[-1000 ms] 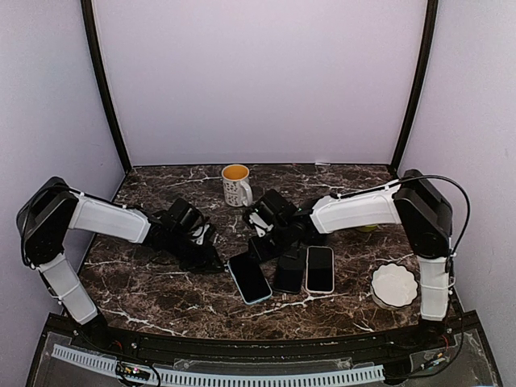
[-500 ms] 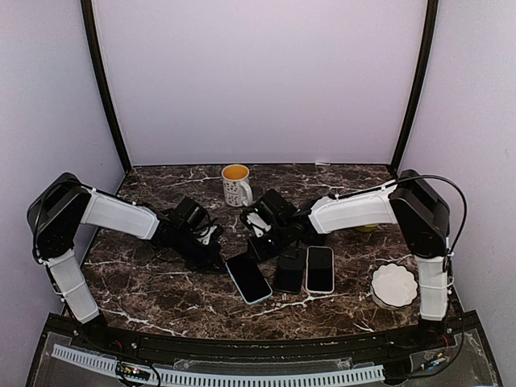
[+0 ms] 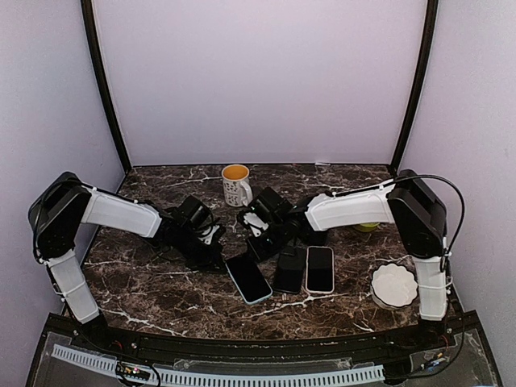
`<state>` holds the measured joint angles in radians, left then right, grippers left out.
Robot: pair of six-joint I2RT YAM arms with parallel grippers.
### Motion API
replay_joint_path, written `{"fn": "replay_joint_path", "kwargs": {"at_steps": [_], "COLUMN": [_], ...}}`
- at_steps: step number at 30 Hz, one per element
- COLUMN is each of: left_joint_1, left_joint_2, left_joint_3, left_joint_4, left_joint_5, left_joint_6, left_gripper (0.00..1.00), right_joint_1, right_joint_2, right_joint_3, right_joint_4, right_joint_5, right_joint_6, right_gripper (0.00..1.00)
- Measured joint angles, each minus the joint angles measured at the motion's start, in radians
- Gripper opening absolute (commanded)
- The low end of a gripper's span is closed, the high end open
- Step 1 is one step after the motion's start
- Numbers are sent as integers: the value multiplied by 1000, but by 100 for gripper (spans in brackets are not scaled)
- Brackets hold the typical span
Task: Put the phone into the phone case
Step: Press the corner of the phone case at the top left corner of the phone case, then press the corner of the phone case at the bottom right corner of the phone case.
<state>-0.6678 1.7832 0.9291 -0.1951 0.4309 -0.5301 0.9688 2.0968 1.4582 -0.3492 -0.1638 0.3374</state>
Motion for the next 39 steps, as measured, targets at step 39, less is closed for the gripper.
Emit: {"fn": "replay_joint_path", "kwargs": {"at_steps": [39], "left_joint_1": [-4], "left_joint_2": [60], "left_joint_3": [217], "left_joint_4": [-109], "left_joint_5": [-223], "left_joint_6": [198], "left_gripper": [39], "right_joint_1": [98], "right_joint_2": [-76], "right_joint_3": [46], "right_joint_4": [-177], "right_joint_5": [113], "right_joint_6": [-55], "right_gripper": [49]}}
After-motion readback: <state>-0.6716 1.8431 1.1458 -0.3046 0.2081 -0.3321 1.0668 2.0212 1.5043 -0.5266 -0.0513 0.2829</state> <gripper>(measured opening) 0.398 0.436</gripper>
